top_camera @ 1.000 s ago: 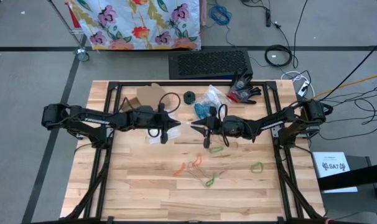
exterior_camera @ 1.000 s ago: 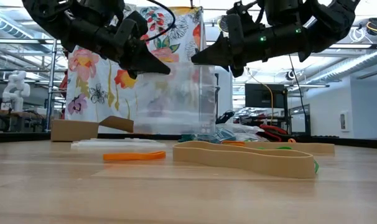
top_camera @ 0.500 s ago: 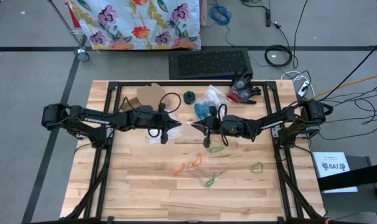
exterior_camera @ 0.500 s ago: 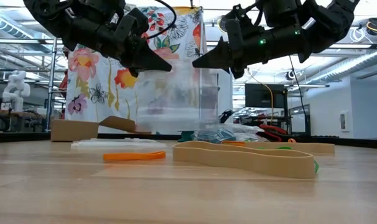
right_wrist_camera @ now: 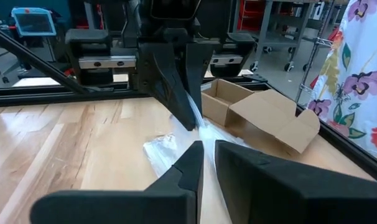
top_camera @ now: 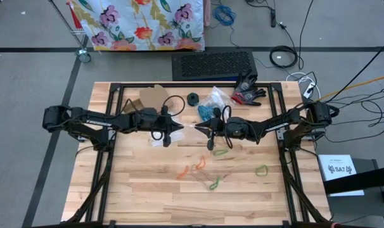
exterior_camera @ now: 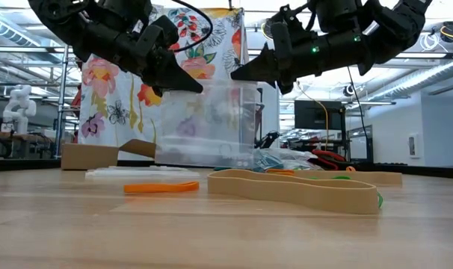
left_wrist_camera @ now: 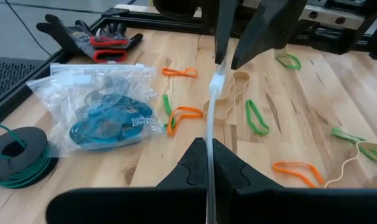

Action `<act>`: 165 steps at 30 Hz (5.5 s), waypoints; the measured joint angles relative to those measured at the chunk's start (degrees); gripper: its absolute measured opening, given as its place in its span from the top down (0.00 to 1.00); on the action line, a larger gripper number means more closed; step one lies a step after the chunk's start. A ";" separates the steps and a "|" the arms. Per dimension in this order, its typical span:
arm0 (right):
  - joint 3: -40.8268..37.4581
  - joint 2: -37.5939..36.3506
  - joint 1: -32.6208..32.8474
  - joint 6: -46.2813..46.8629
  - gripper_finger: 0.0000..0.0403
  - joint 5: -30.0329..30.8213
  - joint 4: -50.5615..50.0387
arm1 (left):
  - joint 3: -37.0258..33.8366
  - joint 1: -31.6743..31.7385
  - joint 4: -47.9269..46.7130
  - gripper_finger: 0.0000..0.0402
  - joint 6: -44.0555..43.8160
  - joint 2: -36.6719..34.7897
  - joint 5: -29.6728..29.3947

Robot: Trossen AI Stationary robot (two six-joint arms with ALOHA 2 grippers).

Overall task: Sort rubber bands
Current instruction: Open the transparent zip bag

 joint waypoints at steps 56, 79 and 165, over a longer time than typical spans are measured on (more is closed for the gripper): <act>0.02 -0.02 -0.09 0.04 1.00 -4.41 -1.69 | 0.02 0.48 5.41 0.73 0.14 0.02 2.49; 3.76 -0.02 -0.50 -3.69 1.00 -5.68 -2.71 | 0.02 -1.40 9.09 0.73 3.06 0.04 3.30; 6.32 0.00 2.64 2.60 1.00 17.29 -27.67 | 0.02 2.25 -3.39 0.93 3.06 0.07 -0.87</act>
